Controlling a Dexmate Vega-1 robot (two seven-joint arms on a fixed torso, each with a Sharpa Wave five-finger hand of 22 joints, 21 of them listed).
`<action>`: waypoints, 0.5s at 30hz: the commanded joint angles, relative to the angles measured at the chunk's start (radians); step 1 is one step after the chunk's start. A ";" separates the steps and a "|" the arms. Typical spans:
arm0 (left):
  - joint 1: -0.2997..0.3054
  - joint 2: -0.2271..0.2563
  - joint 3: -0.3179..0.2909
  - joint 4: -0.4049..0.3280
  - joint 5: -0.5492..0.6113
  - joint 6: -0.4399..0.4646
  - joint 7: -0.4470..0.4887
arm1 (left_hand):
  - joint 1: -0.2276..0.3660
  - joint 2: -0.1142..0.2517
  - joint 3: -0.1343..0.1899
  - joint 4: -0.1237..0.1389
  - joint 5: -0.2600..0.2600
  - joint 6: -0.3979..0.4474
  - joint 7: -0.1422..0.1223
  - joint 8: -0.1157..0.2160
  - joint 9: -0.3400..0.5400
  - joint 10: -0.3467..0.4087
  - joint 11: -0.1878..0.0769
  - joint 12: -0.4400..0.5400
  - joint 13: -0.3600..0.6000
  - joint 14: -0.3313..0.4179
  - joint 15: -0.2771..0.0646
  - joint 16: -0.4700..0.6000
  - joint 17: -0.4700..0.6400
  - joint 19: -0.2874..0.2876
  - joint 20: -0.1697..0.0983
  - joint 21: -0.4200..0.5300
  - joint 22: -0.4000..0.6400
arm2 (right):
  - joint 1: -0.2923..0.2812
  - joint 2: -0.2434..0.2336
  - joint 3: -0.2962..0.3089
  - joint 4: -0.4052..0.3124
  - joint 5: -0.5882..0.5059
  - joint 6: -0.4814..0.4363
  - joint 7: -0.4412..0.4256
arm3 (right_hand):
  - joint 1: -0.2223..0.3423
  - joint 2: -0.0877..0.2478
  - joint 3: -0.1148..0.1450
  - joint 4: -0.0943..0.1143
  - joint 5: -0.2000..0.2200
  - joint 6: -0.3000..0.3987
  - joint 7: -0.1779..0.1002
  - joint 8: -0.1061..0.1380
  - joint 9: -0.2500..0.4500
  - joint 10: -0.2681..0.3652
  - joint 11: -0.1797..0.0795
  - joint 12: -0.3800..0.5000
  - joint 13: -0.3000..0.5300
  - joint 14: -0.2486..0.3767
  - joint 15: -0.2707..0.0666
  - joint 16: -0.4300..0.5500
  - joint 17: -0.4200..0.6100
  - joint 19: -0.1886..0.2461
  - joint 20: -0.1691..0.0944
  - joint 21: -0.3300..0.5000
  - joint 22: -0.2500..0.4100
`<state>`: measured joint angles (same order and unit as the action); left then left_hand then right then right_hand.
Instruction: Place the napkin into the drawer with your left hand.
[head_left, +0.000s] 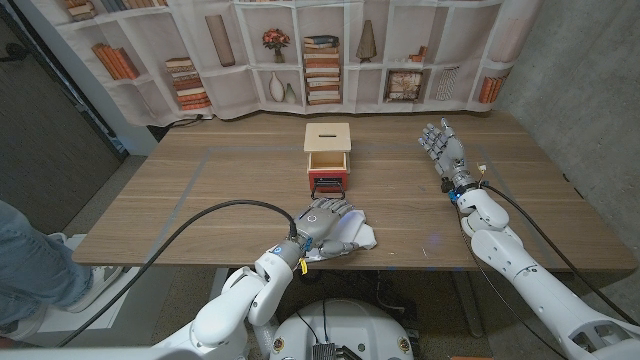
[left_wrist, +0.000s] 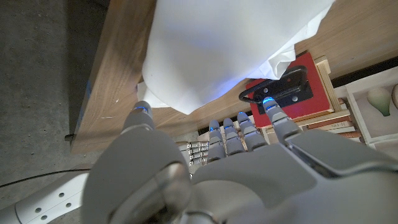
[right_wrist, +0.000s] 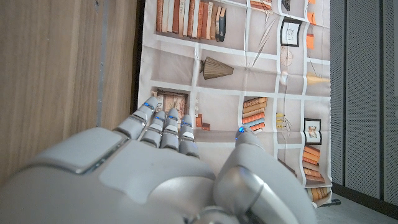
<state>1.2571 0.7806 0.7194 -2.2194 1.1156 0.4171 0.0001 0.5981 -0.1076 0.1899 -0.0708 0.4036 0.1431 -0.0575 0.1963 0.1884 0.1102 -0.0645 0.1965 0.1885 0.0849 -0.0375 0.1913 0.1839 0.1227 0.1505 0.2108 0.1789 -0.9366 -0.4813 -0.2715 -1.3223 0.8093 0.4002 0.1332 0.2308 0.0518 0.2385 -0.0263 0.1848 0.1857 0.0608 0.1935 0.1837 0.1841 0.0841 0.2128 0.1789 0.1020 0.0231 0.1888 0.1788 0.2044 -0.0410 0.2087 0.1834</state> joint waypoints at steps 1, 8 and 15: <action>-0.008 -0.013 0.019 -0.003 0.021 0.024 -0.065 | 0.013 0.002 0.000 -0.009 0.006 0.007 0.001 0.007 0.003 0.002 -0.002 0.006 0.004 0.003 -0.019 0.001 0.003 0.000 0.010 0.000 0.004 | 0.007 0.005 -0.006 0.014 0.001 -0.001 0.010 | -0.002 0.010 0.001 -0.002 0.003 0.012 0.000 0.002 0.004 0.006 -0.001 -0.004 0.003 0.000 0.003 -0.003 0.004 -0.003 -0.011 -0.005 0.003; -0.018 -0.026 0.038 0.009 0.059 0.035 -0.084 | 0.020 0.003 0.001 -0.012 0.006 0.007 0.000 0.006 0.003 0.003 -0.004 0.006 0.004 0.004 -0.019 0.002 0.003 0.004 0.010 0.001 0.005 | 0.004 0.001 -0.005 0.014 0.001 -0.005 0.009 | -0.002 0.011 0.001 -0.003 0.003 0.013 0.000 0.002 0.004 0.007 0.000 -0.004 0.003 0.000 0.002 -0.003 0.004 -0.004 -0.010 -0.005 0.003; -0.028 -0.039 0.051 0.022 0.089 0.038 -0.095 | 0.026 0.004 0.001 -0.014 0.006 0.008 -0.002 0.006 0.003 0.003 -0.007 0.006 0.004 0.004 -0.020 0.002 0.003 0.006 0.013 0.002 0.005 | -0.003 -0.005 -0.001 0.002 0.001 -0.009 0.000 | -0.002 0.011 0.000 -0.003 0.004 0.013 0.000 0.002 0.004 0.006 0.000 -0.004 0.003 0.000 0.003 -0.003 0.004 -0.004 -0.010 -0.005 0.003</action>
<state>1.2429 0.7599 0.7490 -2.2150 1.1609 0.4448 -0.0674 0.6101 -0.1038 0.1901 -0.0790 0.4036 0.1431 -0.0574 0.1963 0.1884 0.1101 -0.0644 0.1965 0.1885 0.0849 -0.0375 0.1913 0.1838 0.1268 0.1546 0.2108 0.1790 -0.9329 -0.4794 -0.2747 -1.3127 0.8113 0.3984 0.1393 0.2308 0.0518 0.2386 -0.0262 0.1848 0.1857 0.0608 0.1935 0.1837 0.1840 0.0840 0.2128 0.1789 0.1020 0.0231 0.1888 0.1787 0.2044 -0.0410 0.2087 0.1834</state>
